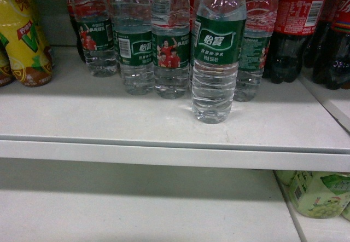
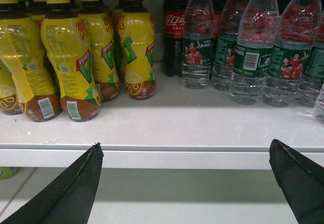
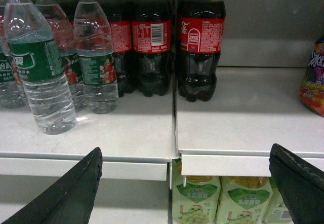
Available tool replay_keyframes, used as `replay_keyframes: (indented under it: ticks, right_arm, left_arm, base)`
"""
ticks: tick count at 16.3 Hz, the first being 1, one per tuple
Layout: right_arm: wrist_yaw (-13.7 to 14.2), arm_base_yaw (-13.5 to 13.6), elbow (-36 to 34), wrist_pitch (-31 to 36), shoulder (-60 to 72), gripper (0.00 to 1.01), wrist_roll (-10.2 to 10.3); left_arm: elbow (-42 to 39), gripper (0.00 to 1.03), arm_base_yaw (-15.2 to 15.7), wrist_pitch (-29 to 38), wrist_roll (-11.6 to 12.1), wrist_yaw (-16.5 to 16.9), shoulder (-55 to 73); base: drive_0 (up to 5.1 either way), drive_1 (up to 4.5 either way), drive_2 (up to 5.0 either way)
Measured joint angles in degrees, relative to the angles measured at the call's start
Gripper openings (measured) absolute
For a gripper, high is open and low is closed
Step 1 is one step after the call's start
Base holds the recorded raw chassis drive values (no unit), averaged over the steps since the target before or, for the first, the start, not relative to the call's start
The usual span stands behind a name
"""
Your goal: Move water from second to third shelf
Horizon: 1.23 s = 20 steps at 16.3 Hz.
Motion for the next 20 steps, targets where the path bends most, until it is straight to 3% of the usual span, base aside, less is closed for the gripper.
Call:
replay_keyframes:
  ticks: [20]
  right_arm:
    - [0.0, 0.0, 0.0, 0.0, 0.0, 0.98, 0.0]
  left_arm:
    - [0.0, 0.98, 0.0, 0.0, 0.0, 0.0, 0.0]
  base:
    - [0.0, 0.00, 0.0]
